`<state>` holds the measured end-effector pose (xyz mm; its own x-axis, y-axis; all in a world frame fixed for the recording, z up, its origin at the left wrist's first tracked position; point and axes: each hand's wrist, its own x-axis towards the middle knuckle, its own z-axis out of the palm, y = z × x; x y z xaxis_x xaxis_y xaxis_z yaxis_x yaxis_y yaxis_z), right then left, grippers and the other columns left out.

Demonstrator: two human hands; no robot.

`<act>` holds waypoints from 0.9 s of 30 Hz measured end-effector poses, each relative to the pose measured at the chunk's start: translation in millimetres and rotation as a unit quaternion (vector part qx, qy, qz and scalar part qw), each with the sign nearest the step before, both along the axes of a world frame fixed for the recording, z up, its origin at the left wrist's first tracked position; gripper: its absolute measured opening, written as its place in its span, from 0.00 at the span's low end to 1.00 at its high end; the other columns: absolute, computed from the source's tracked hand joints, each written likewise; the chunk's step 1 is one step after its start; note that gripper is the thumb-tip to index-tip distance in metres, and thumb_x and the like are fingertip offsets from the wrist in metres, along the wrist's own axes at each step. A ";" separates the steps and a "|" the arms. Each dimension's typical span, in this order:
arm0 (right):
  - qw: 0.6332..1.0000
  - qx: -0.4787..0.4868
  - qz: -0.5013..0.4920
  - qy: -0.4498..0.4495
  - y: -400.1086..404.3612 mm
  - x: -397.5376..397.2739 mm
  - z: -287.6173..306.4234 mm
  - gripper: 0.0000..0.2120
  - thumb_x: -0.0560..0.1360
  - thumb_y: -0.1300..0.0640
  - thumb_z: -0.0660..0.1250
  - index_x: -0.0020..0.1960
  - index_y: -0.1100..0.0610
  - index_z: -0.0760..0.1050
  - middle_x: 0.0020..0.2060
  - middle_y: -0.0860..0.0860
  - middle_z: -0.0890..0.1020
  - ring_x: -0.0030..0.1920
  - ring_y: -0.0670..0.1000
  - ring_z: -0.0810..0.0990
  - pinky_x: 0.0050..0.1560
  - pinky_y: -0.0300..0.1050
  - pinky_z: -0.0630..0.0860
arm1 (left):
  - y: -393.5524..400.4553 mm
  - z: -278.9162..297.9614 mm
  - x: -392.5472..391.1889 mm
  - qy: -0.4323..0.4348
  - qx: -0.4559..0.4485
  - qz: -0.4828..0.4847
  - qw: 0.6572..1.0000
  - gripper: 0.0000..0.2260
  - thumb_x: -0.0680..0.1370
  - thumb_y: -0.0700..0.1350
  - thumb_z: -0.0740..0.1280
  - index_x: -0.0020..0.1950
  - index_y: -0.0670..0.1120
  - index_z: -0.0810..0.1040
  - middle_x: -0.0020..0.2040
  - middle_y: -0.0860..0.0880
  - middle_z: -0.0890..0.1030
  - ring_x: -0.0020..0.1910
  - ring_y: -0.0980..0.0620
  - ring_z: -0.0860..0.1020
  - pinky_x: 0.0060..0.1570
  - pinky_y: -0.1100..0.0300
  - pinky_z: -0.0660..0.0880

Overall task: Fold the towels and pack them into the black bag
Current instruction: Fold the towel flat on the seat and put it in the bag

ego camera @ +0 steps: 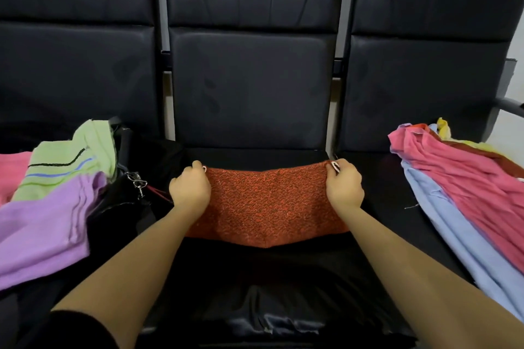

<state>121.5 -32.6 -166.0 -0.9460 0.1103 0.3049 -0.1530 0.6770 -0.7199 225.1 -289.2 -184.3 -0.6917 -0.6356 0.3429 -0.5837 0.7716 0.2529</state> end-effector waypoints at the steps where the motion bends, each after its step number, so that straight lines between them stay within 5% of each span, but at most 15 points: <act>1: 1.000 0.026 0.000 0.006 -4.0 -6.7 -1.4 0.12 0.82 0.54 0.56 0.53 0.61 0.74 0.52 0.56 0.77 0.51 0.58 0.76 0.43 0.46 0.65 | -3.4 -1.1 -6.6 -0.016 -0.016 -0.008 1.000 0.10 0.82 0.42 0.53 0.57 0.39 0.71 0.52 0.40 0.79 0.49 0.39 0.78 0.44 0.53 0.69; 5: 0.995 0.101 0.002 0.006 -16.7 -34.4 -11.0 0.14 0.82 0.54 0.56 0.55 0.62 0.74 0.54 0.58 0.75 0.52 0.60 0.77 0.47 0.51 0.70 | -15.9 -9.1 -31.3 -0.036 -0.071 -0.042 0.996 0.09 0.82 0.41 0.57 0.50 0.37 0.73 0.43 0.40 0.80 0.38 0.41 0.80 0.36 0.57 0.64; 8: 0.990 0.141 -0.003 0.011 -20.8 -52.4 -23.6 0.14 0.81 0.53 0.56 0.54 0.62 0.74 0.53 0.58 0.76 0.52 0.61 0.77 0.50 0.53 0.71 | -23.5 -24.1 -46.1 -0.017 -0.151 -0.044 0.987 0.12 0.63 0.34 0.77 0.34 0.37 0.74 0.24 0.42 0.74 0.18 0.46 0.72 0.26 0.61 0.63; 10: 0.986 0.166 -0.003 0.007 -21.6 -61.8 -33.7 0.14 0.81 0.53 0.56 0.53 0.62 0.74 0.53 0.57 0.77 0.52 0.60 0.77 0.52 0.53 0.69 | -27.3 -40.3 -52.0 -0.050 -0.170 -0.019 0.984 0.15 0.59 0.34 0.77 0.42 0.37 0.78 0.27 0.43 0.76 0.22 0.45 0.74 0.27 0.59 0.68; 12: 0.982 0.186 0.000 -0.010 -22.0 -67.2 -44.6 0.14 0.81 0.52 0.56 0.55 0.60 0.74 0.54 0.56 0.77 0.53 0.59 0.76 0.54 0.53 0.67 | -25.7 -49.3 -53.3 -0.079 -0.176 0.008 0.981 0.19 0.64 0.36 0.73 0.55 0.40 0.78 0.36 0.42 0.79 0.31 0.44 0.78 0.34 0.55 0.72; 15: 0.968 0.250 -0.020 0.005 -23.3 -68.6 -58.0 0.15 0.79 0.52 0.61 0.61 0.60 0.72 0.58 0.57 0.74 0.58 0.59 0.73 0.58 0.56 0.66 | -24.8 -55.1 -55.4 -0.049 -0.211 0.008 0.976 0.21 0.68 0.36 0.70 0.61 0.43 0.76 0.43 0.41 0.78 0.38 0.42 0.77 0.40 0.52 0.72; 18: 0.958 0.264 -0.008 0.109 -29.5 -60.0 -59.0 0.19 0.72 0.56 0.70 0.61 0.62 0.73 0.57 0.60 0.75 0.53 0.61 0.74 0.54 0.58 0.69 | -20.9 -51.3 -54.7 -0.004 -0.219 0.032 0.975 0.22 0.66 0.36 0.67 0.61 0.40 0.75 0.43 0.40 0.76 0.39 0.41 0.74 0.40 0.51 0.70; 21: 0.953 0.225 0.087 0.185 -42.4 -43.2 -56.0 0.16 0.74 0.58 0.67 0.61 0.59 0.74 0.58 0.57 0.74 0.54 0.58 0.74 0.55 0.54 0.68 | -11.1 -48.7 -45.1 0.006 -0.213 0.055 0.976 0.20 0.65 0.36 0.66 0.57 0.38 0.76 0.41 0.39 0.76 0.38 0.41 0.74 0.40 0.52 0.71; 27: 0.935 0.232 0.266 0.034 -52.6 -11.5 -70.9 0.22 0.82 0.50 0.55 0.74 0.51 0.60 0.73 0.50 0.62 0.72 0.52 0.61 0.70 0.50 0.57 | 13.2 -59.4 -13.0 -0.072 -0.192 0.056 0.977 0.17 0.59 0.40 0.68 0.47 0.40 0.80 0.31 0.41 0.78 0.30 0.43 0.76 0.36 0.56 0.72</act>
<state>110.0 -85.2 -237.0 -0.8056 -0.5302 0.2642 -0.5923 0.7286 -0.3440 212.1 -276.0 -243.7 -0.6839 -0.5536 0.4752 -0.6777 0.7233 -0.1325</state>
